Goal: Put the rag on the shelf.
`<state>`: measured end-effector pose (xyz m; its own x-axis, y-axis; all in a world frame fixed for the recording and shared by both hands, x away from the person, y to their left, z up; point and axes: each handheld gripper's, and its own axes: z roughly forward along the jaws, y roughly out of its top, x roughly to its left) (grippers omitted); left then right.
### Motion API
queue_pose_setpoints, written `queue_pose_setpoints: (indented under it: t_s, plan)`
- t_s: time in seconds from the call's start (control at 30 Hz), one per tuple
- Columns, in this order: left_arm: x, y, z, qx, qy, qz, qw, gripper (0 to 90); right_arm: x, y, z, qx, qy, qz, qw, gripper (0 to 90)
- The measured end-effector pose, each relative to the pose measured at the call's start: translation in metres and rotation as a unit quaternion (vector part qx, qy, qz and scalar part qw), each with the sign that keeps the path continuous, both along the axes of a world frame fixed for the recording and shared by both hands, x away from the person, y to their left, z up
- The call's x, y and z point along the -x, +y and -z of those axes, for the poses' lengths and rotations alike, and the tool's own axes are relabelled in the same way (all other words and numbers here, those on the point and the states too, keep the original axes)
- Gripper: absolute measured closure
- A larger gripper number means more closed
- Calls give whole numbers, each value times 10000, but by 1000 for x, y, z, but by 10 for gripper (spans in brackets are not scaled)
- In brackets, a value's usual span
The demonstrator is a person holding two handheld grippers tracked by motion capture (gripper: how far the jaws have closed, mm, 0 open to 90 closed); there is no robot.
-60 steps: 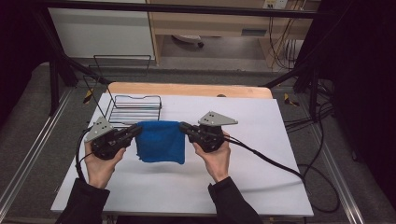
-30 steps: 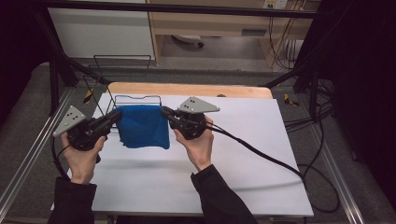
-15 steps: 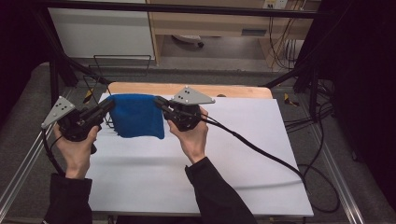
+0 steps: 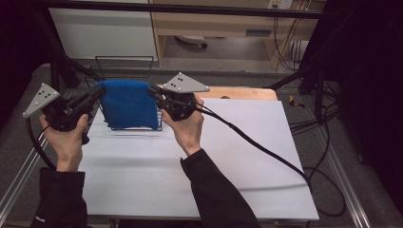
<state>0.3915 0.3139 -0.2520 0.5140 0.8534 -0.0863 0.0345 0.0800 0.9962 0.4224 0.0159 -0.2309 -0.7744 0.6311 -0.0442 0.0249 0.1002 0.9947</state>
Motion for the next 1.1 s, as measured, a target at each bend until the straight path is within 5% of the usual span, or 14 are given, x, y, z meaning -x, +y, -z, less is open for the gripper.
queue_pose_setpoints:
  t_s: [0.67,1.1]
  plan:
    - [-19,16,-40,86,-227,-255,9994,839,-20,24,-41,-33,-385,73,9992,864]
    - [-38,25,-62,142,-293,-417,9986,840,-39,39,-64,-68,-436,130,9989,864]
